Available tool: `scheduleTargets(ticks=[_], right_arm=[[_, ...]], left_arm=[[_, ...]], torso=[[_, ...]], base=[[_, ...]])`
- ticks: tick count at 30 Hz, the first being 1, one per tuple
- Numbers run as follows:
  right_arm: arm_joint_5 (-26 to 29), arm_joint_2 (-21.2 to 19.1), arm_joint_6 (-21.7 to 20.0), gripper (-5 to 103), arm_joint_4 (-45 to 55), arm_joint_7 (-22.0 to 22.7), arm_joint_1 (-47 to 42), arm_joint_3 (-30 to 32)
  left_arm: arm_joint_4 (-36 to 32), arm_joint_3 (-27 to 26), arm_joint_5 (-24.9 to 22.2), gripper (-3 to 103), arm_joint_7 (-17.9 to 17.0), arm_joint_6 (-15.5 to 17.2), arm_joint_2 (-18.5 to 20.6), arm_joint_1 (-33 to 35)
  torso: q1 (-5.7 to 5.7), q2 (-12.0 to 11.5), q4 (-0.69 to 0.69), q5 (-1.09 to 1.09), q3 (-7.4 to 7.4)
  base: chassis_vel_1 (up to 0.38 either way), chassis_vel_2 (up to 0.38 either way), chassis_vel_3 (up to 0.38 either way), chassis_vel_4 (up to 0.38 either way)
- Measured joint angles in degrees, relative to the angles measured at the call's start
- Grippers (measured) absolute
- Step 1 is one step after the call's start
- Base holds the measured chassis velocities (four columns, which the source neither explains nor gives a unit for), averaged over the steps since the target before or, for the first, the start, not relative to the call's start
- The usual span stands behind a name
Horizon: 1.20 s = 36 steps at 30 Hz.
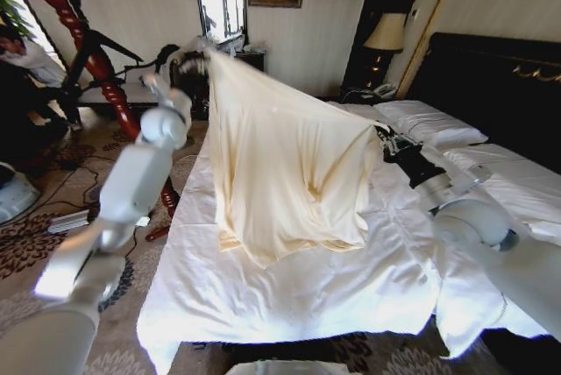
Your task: Pick up the clothes from the bed and hang them on the clothes hanger.
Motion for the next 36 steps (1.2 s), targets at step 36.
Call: scheduleTargets(ticks=[36], right_arm=[[-4.66,8.01,0.94,1,-2.45,-1.79,-6.41,-1.19]], left_arm=[[-26.20,13.58,-7.29,30,-23.53,25.02,-0.54,42.73]], torso=[[-0.01,0.01,0.03,0.00,-0.01]], base=[[0.000,0.000,0.000,0.000]])
